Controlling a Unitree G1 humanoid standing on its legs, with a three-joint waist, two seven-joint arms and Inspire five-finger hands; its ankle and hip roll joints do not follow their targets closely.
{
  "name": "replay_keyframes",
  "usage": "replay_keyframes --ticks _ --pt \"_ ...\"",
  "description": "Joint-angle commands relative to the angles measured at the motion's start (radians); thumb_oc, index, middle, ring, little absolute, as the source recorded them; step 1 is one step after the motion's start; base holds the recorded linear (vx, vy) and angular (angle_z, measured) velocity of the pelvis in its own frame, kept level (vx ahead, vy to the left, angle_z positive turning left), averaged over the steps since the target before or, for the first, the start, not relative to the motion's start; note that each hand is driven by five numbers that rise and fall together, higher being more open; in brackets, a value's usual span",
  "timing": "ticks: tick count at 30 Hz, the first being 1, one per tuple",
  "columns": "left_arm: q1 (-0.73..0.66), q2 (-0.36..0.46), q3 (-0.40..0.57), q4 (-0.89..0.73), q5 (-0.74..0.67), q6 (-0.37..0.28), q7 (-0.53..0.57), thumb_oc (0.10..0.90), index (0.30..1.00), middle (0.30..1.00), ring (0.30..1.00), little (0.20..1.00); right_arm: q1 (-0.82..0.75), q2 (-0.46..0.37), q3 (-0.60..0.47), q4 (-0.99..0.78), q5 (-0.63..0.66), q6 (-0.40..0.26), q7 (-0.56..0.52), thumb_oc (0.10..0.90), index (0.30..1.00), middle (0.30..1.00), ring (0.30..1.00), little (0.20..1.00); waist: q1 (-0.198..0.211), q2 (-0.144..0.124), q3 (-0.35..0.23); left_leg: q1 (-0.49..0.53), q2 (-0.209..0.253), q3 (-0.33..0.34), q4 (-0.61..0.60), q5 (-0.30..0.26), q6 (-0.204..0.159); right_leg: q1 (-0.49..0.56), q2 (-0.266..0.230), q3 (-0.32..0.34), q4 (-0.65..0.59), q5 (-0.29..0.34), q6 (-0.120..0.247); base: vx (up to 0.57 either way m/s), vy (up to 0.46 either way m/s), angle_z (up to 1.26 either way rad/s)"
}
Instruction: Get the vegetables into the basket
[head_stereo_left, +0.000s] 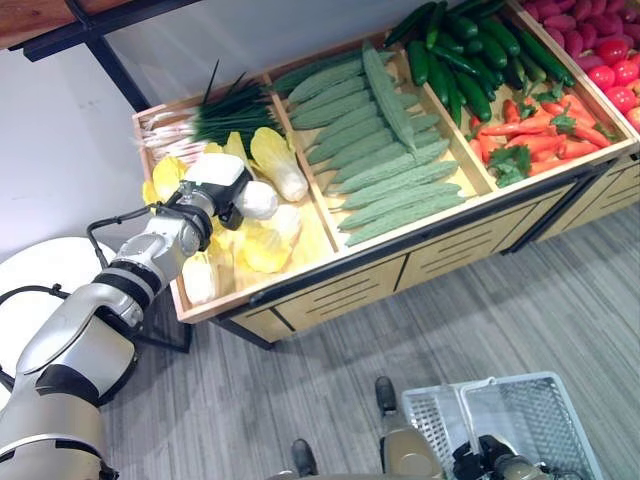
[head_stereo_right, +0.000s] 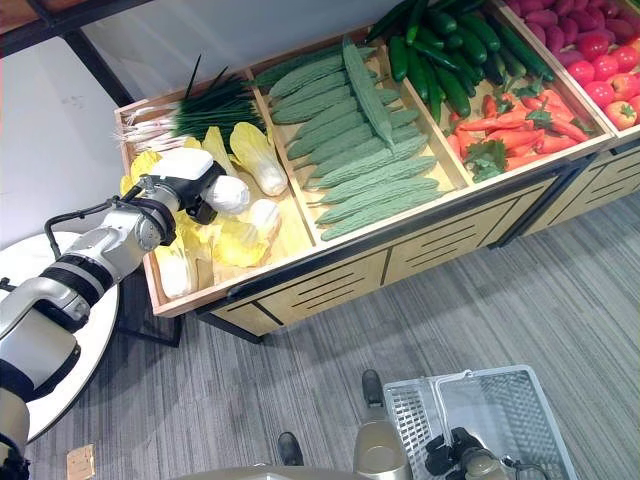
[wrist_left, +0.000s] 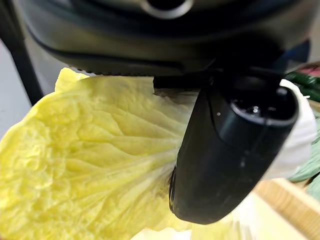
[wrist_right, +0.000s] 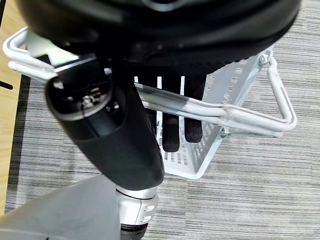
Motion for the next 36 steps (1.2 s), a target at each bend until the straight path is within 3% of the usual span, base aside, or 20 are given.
replay_keyframes --ticks 1,9,11,16,20,21,23,27,36 --pt "-0.138 0.147 0.154 -0.053 -0.053 -0.005 0.118 0.4 0.3 0.3 0.3 0.3 0.028 0.027 0.033 0.018 0.009 -0.019 0.023 0.4 0.3 0.3 0.3 0.3 0.01 -0.043 -0.048 0.01 0.006 -0.043 0.002 0.003 -0.029 0.091 -0.079 0.019 0.0 -0.078 0.125 0.02 -0.004 0.03" --pt "0.062 0.209 0.328 -0.327 -0.079 -0.021 0.12 0.4 0.3 0.3 0.3 0.3 0.034 0.036 0.003 0.017 -0.005 -0.012 0.025 0.4 0.3 0.3 0.3 0.3 0.035 -0.064 -0.06 0.03 0.007 -0.061 0.002 -0.005 -0.028 0.125 -0.08 -0.001 0.0 -0.087 0.124 0.01 0.005 0.08" --pt "0.185 0.194 0.431 -0.428 -0.107 -0.033 0.117 0.4 0.3 0.3 0.3 0.3 0.035 0.042 -0.013 0.019 -0.017 -0.008 0.026 0.4 0.3 0.3 0.3 0.3 0.046 -0.077 -0.067 0.038 0.009 -0.068 0.002 -0.008 -0.027 0.139 -0.081 -0.008 0.0 -0.091 0.123 -0.01 0.022 0.14" --pt "0.536 0.066 0.684 -0.664 -0.193 -0.058 0.085 0.4 0.3 0.3 0.3 0.3 0.027 0.057 -0.052 0.028 -0.042 0.003 0.023 0.4 0.3 0.3 0.3 0.3 0.076 -0.113 -0.088 0.059 0.011 -0.085 0.002 -0.022 -0.018 0.17 -0.08 -0.021 0.0 -0.098 0.117 -0.02 0.042 0.13" --pt "0.727 -0.08 0.766 -0.814 -0.225 -0.066 0.043 0.4 0.3 0.3 0.3 0.3 0.028 0.056 -0.076 0.028 -0.069 0.01 0.015 0.4 0.3 0.3 0.3 0.3 0.089 -0.142 -0.114 0.083 0.01 -0.095 0.002 -0.037 -0.008 0.201 -0.083 -0.03 0.0 -0.102 0.116 -0.02 0.094 0.14" --pt "0.792 -0.139 0.777 -0.857 -0.318 -0.087 0.015 0.4 0.3 0.3 0.3 0.3 0.022 0.056 -0.083 0.026 -0.068 0.012 0.011 0.4 0.3 0.3 0.3 0.3 0.091 -0.149 -0.119 0.089 0.007 -0.096 0.003 -0.041 -0.002 0.207 -0.086 -0.031 0.001 -0.102 0.116 -0.03 0.085 0.09" --pt "0.811 -0.161 0.776 -0.868 -0.368 -0.093 0.001 0.4 0.3 0.3 0.3 0.3 0.021 0.055 -0.083 0.025 -0.07 0.013 0.011 0.4 0.3 0.3 0.3 0.3 0.091 -0.15 -0.12 0.092 0.006 -0.095 0.003 -0.042 -0.001 0.209 -0.086 -0.03 0.001 -0.103 0.116 -0.02 0.053 -0.01" --pt "0.889 -0.262 0.74 -0.893 -0.637 -0.112 -0.079 0.4 0.3 0.3 0.3 0.3 0.019 0.055 -0.099 0.023 -0.068 0.012 0.005 0.4 0.3 0.3 0.3 0.3 0.089 -0.156 -0.123 0.108 -0.003 -0.092 0.005 -0.051 0.01 0.219 -0.092 -0.023 0.003 -0.1 0.119 -0.02 0.044 -0.04" --pt "0.957 -0.273 0.726 -0.931 -0.716 -0.098 -0.122 0.4 0.3 0.3 0.3 0.3 0.023 0.063 -0.115 0.02 -0.08 0.014 -0.002 0.4 0.3 0.3 0.3 0.3 0.094 -0.166 -0.122 0.12 -0.016 -0.093 0.01 -0.061 0.025 0.224 -0.103 -0.015 0.01 -0.093 0.125 -0.02 0.041 -0.04"
